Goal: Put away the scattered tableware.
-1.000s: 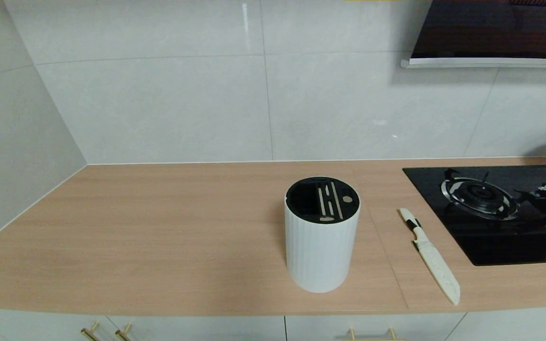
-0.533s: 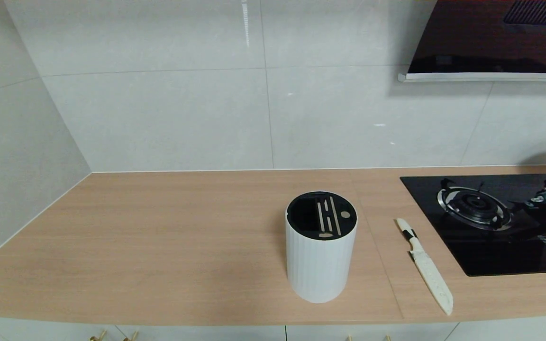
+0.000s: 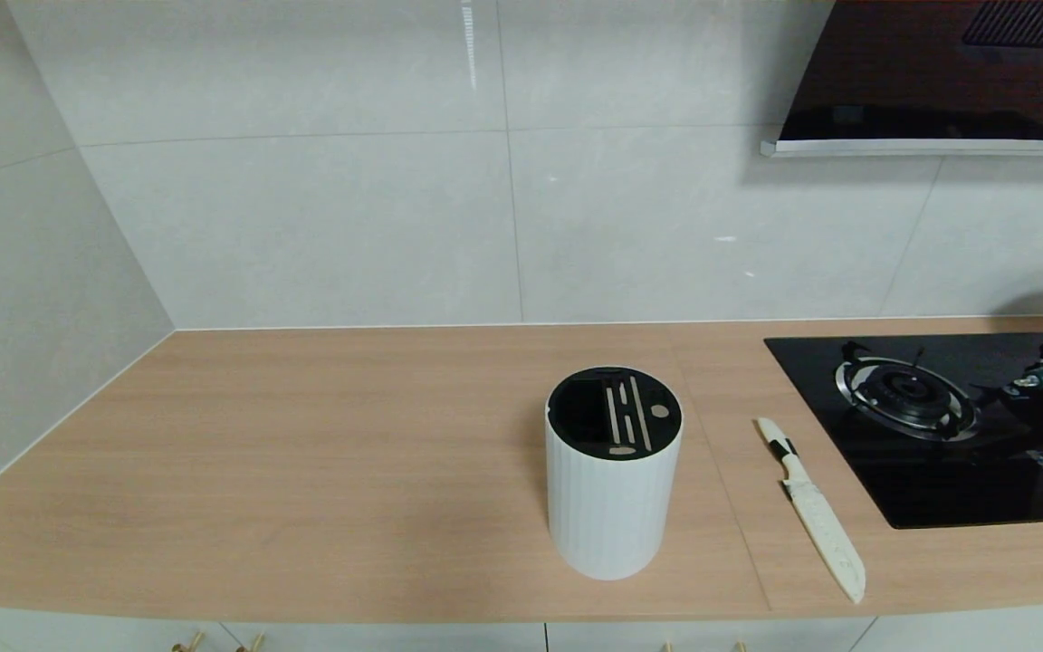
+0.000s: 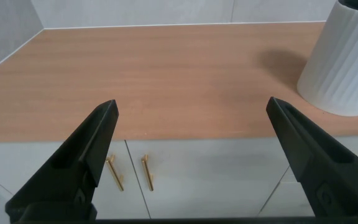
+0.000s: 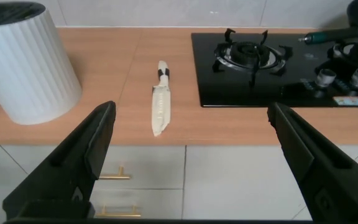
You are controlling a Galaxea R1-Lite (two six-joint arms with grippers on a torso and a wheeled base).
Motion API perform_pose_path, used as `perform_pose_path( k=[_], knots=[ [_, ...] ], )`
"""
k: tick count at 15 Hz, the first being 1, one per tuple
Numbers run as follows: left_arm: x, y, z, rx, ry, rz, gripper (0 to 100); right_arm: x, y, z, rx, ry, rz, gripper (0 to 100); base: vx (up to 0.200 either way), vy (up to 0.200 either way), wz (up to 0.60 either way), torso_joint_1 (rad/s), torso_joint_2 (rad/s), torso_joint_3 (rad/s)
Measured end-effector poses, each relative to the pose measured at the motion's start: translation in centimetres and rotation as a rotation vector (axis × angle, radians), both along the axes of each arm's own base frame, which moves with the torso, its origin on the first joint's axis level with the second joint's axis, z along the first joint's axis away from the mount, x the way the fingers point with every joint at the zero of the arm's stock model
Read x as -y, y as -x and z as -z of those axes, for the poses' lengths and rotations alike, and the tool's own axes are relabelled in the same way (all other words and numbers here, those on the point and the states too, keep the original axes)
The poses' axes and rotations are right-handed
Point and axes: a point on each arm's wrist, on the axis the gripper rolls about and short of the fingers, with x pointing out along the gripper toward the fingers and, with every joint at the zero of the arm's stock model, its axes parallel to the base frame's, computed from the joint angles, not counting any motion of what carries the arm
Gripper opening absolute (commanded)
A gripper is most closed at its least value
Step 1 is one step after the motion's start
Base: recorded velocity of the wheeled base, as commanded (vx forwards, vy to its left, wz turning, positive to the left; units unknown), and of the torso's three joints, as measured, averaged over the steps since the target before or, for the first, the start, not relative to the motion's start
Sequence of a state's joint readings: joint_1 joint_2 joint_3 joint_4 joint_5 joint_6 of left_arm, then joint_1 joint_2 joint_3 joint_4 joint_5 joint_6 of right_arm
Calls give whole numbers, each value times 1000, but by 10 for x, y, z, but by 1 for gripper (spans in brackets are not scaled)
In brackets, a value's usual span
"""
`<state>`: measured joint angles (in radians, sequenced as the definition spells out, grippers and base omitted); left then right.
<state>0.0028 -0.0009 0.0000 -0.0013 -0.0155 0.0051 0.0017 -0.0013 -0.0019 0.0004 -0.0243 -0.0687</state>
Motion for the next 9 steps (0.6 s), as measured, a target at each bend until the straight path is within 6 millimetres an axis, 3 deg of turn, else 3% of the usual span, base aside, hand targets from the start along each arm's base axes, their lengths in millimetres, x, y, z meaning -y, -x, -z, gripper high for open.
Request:
perform_pose_path(
  k=[6,9],
  knots=[
    [0,0,0,0,1,0,100,-1,1,-4,17,21,-38,100,0,0,0,0,0,0],
    [0,0,0,0,1,0,100,-2,13,-62,155,-121,-133,100,0,0,0,0,0,0]
  ],
)
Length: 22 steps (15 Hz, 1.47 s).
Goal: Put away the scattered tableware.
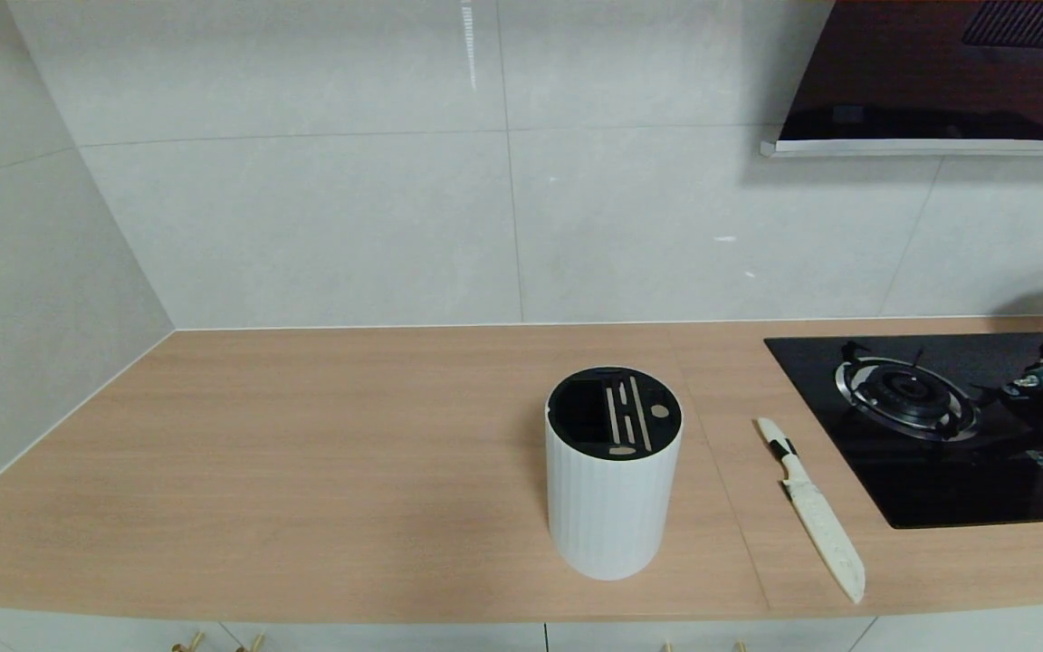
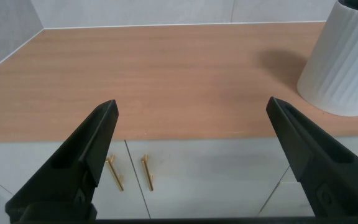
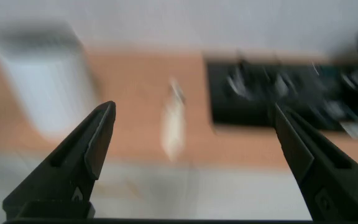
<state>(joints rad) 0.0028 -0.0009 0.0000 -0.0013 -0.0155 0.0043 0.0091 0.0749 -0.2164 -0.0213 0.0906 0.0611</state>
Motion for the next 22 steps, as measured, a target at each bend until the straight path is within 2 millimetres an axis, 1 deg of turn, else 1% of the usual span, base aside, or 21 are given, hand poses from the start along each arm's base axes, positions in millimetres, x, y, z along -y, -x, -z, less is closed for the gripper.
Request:
perform_pose_path(
  k=[1,2,5,7,8,10,12,13,14,16,17,19,22],
  knots=[
    [0,0,0,0,0,0,100,0,-3,-15,-13,-7,-14,100,0,0,0,0,0,0],
    [0,0,0,0,0,0,100,0,-9,-25,-43,3,-21,100,0,0,0,0,0,0],
    [0,0,0,0,0,0,100,-1,-42,-56,-169,12,-49,100,0,0,0,0,0,0],
    [0,0,0,0,0,0,100,-3,-72,-76,-235,8,-98,100,0,0,0,0,0,0],
    [0,0,0,0,0,0,100,-4,-87,-83,-260,7,-116,100,0,0,0,0,0,0],
    [0,0,0,0,0,0,100,-9,-130,-89,-342,9,-145,100,0,0,0,0,0,0],
    [0,0,0,0,0,0,100,-14,-171,-85,-443,13,-157,100,0,0,0,0,0,0],
    [0,0,0,0,0,0,100,-18,-192,-79,-495,16,-157,100,0,0,0,0,0,0],
    [0,0,0,0,0,0,100,-20,-208,-73,-530,21,-150,100,0,0,0,0,0,0],
    [0,0,0,0,0,0,100,-24,-241,-52,-623,50,-108,100,0,0,0,0,0,0],
    [0,0,0,0,0,0,100,-25,-253,-43,-650,65,-82,100,0,0,0,0,0,0],
    [0,0,0,0,0,0,100,-29,-280,-17,-715,93,-42,100,0,0,0,0,0,0],
    [0,0,0,0,-1,0,100,-36,-307,23,-781,122,-14,100,0,0,0,0,0,0]
  ],
)
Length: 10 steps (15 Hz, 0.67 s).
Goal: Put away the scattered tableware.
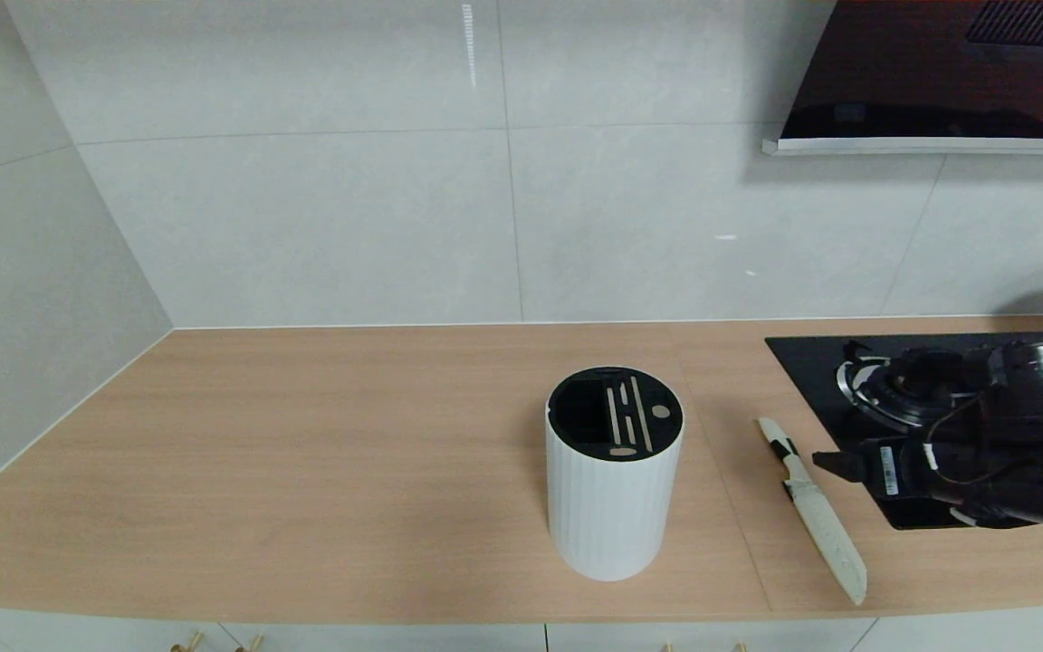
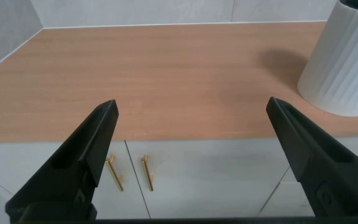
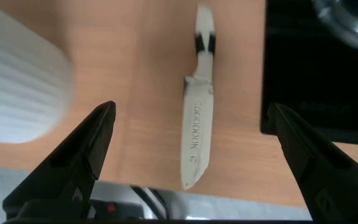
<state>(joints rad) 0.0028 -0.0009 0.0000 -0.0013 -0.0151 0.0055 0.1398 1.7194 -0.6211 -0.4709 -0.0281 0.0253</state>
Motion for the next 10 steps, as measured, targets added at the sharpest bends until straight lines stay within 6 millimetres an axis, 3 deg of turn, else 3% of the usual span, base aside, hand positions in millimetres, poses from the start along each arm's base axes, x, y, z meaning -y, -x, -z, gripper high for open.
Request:
perform_pose_path(
  k=[6,10],
  knots=[
    [0,0,0,0,0,0,100,-8,-38,76,-43,21,7,100,0,0,0,0,0,0],
    [0,0,0,0,1,0,100,-8,-51,106,-8,23,21,100,0,0,0,0,0,0]
  ],
)
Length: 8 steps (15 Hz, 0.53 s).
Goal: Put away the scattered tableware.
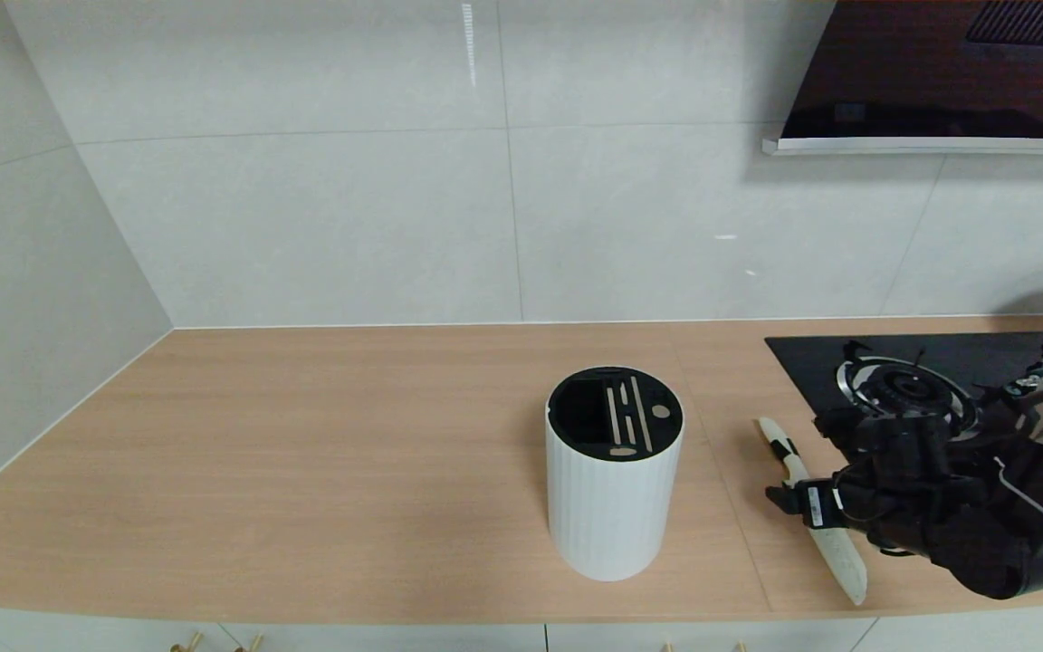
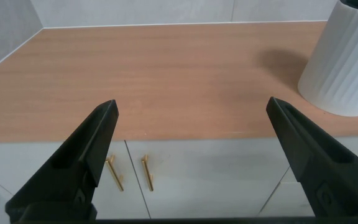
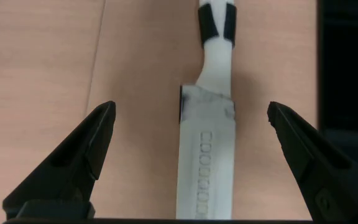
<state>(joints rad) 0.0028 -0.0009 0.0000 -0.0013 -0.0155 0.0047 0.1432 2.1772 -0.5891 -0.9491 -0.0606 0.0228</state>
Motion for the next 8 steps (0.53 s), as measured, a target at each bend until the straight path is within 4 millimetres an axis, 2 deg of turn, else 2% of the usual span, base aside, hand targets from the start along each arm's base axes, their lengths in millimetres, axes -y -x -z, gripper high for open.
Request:
perform_pose_path(
  k=[8],
  knots=[
    [0,0,0,0,-1,0,100,11,-9,18,10,-5,36,100,0,0,0,0,0,0]
  ],
)
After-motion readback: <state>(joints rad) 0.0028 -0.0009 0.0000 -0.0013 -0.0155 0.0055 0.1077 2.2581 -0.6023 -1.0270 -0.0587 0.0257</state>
